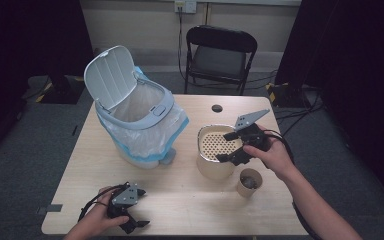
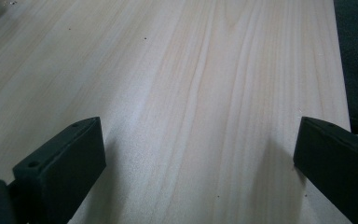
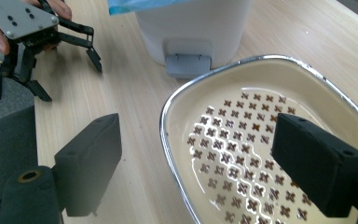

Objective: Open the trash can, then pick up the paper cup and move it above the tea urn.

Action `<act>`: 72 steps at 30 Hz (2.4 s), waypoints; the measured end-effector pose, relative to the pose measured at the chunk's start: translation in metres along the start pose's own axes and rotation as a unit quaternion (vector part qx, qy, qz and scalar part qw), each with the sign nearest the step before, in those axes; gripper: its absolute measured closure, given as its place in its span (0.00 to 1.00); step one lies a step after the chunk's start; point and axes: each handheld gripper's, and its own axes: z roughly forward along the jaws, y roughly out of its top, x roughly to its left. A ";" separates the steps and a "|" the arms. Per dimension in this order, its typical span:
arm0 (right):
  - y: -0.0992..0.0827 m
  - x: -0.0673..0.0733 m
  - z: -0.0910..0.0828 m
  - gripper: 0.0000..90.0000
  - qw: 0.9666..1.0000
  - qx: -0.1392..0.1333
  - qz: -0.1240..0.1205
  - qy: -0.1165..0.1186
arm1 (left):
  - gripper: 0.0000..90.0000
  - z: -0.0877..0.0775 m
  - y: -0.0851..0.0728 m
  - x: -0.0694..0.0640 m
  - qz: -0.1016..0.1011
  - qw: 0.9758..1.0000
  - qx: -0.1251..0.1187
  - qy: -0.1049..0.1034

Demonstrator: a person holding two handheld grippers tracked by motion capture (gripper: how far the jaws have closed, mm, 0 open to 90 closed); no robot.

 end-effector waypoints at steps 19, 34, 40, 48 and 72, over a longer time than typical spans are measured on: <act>-0.043 -0.002 -0.015 0.17 1.000 0.001 0.010 -0.017 | 0.02 0.000 0.000 0.000 -0.001 1.000 -0.001 0.002; -0.079 -0.005 -0.029 0.17 0.999 -0.003 0.032 -0.032 | 0.02 0.000 0.000 -0.001 -0.003 1.000 -0.002 0.003; -0.087 -0.004 -0.034 0.17 0.999 -0.005 0.037 -0.034 | 0.02 0.000 0.000 -0.001 -0.003 1.000 -0.002 0.003; -0.098 -0.003 -0.042 0.17 0.998 -0.010 0.038 -0.043 | 0.02 0.000 0.000 -0.001 -0.003 1.000 -0.002 0.003; -0.137 0.004 -0.056 0.17 0.997 -0.011 0.050 -0.057 | 0.02 0.000 0.000 -0.001 -0.003 1.000 -0.002 0.003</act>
